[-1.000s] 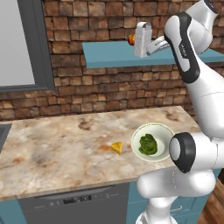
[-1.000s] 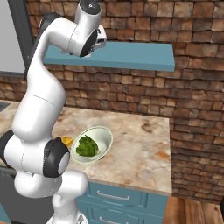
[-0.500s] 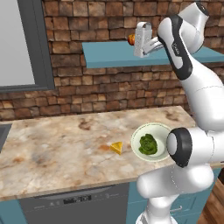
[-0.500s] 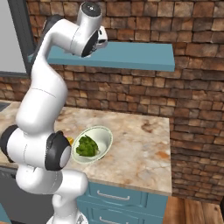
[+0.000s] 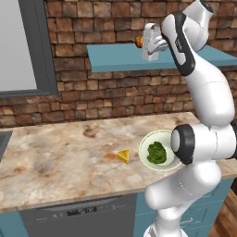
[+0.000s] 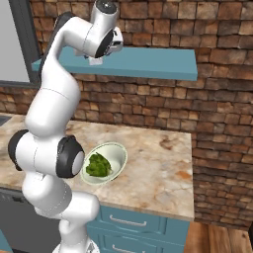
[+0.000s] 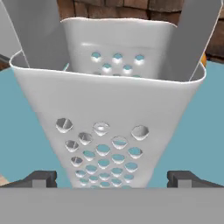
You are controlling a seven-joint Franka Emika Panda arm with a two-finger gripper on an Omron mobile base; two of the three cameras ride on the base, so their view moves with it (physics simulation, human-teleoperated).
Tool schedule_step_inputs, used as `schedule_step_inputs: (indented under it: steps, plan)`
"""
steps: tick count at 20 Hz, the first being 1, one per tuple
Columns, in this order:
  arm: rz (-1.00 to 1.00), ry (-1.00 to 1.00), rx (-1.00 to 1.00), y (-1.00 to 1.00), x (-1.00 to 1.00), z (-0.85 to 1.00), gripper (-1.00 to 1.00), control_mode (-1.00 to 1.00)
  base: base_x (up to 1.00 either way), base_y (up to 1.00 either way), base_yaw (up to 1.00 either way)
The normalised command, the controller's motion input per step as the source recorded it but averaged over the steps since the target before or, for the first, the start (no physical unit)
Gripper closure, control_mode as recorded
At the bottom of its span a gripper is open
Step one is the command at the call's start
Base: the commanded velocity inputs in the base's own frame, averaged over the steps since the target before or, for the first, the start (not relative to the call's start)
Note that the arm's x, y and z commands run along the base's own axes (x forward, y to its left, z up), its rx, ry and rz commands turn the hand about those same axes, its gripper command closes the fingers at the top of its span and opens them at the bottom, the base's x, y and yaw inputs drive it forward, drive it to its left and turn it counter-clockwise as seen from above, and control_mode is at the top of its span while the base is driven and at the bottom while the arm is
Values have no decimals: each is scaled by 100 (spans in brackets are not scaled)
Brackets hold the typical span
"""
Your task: Pick the cheese from the fridge and the cheese grater from the cabinet and place them next to the salad bowl.
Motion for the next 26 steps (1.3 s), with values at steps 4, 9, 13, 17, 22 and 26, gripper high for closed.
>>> schedule_step_inputs:
  steps: [4,9,13,17,22,26]
  plan:
    - [-1,0,0,4,12,0,-100,-100,0,0,0]
    - [-2,0,1,6,13,0,-100,-100,0,0,0]
    - [-1,0,3,9,9,0,-100,-100,0,0,0]
    - [0,0,4,8,7,-2,-100,-100,0,0,0]
    - [0,0,5,4,6,-4,100,-100,0,0,0]
    - [0,0,5,3,0,-2,100,-100,0,0,0]
